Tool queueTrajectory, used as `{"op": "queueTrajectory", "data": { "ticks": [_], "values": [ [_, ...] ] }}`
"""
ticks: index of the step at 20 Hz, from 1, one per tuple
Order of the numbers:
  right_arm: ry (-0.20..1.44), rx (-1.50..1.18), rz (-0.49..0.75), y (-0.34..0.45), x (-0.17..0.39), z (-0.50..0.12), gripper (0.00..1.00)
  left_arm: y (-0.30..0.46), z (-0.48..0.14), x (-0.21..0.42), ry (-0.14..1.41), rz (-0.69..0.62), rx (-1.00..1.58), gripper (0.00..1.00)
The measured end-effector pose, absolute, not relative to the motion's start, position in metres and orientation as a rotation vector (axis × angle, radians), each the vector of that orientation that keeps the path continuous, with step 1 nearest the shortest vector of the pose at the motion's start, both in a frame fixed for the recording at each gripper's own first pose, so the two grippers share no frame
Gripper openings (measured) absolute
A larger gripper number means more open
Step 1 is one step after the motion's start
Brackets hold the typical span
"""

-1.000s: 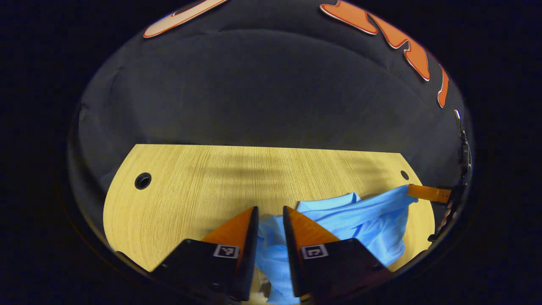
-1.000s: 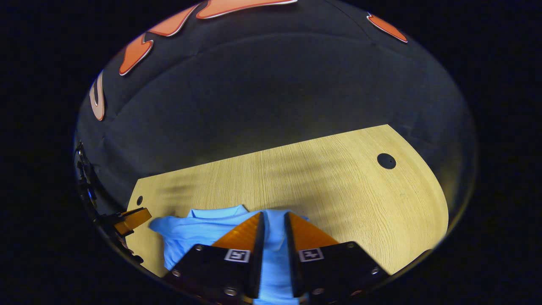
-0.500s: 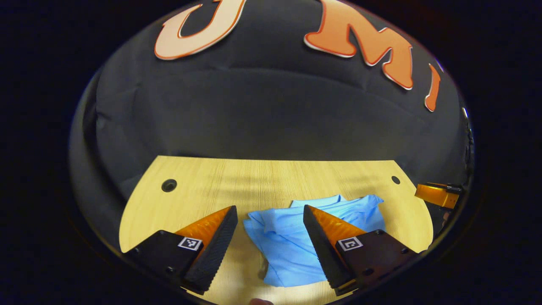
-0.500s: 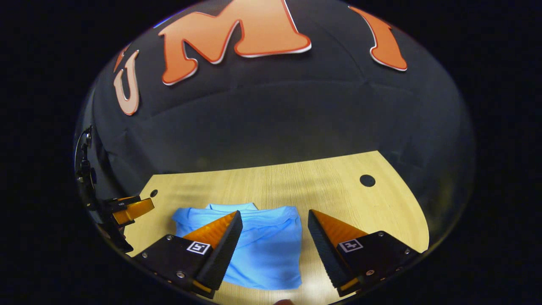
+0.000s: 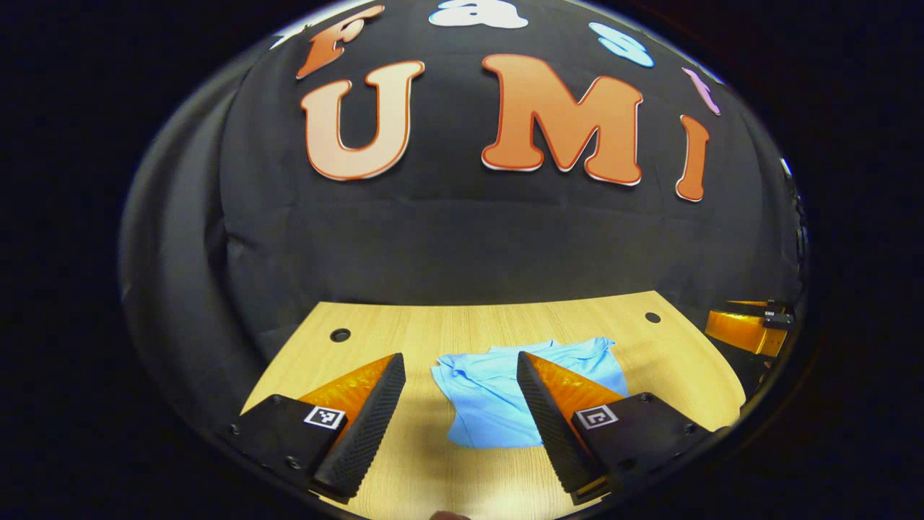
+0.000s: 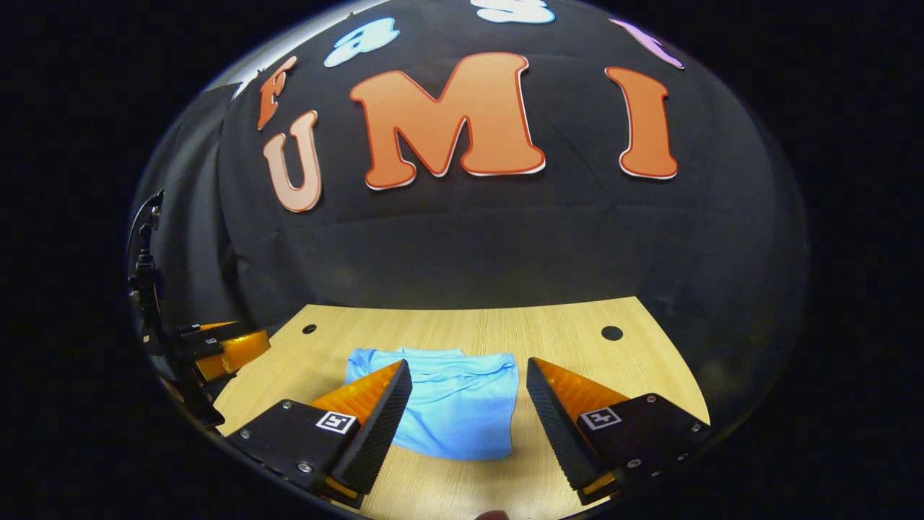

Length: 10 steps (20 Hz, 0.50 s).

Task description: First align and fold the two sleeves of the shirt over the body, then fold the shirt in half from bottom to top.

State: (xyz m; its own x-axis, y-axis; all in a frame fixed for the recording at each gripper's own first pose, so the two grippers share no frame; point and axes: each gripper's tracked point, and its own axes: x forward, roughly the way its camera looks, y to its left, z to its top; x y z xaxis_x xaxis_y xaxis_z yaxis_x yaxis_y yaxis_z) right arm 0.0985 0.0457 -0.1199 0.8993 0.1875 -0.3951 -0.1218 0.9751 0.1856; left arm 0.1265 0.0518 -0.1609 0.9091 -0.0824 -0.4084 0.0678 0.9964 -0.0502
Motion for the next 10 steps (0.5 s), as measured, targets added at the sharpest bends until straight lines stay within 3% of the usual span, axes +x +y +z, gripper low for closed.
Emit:
{"op": "queueTrajectory", "data": {
  "ticks": [10],
  "values": [
    [0.236, 0.073, 0.208, 0.041, -0.008, -0.058, 0.97, 0.051, -0.088, -0.024, 0.147, -0.044, -0.023, 1.00]
  ]
}}
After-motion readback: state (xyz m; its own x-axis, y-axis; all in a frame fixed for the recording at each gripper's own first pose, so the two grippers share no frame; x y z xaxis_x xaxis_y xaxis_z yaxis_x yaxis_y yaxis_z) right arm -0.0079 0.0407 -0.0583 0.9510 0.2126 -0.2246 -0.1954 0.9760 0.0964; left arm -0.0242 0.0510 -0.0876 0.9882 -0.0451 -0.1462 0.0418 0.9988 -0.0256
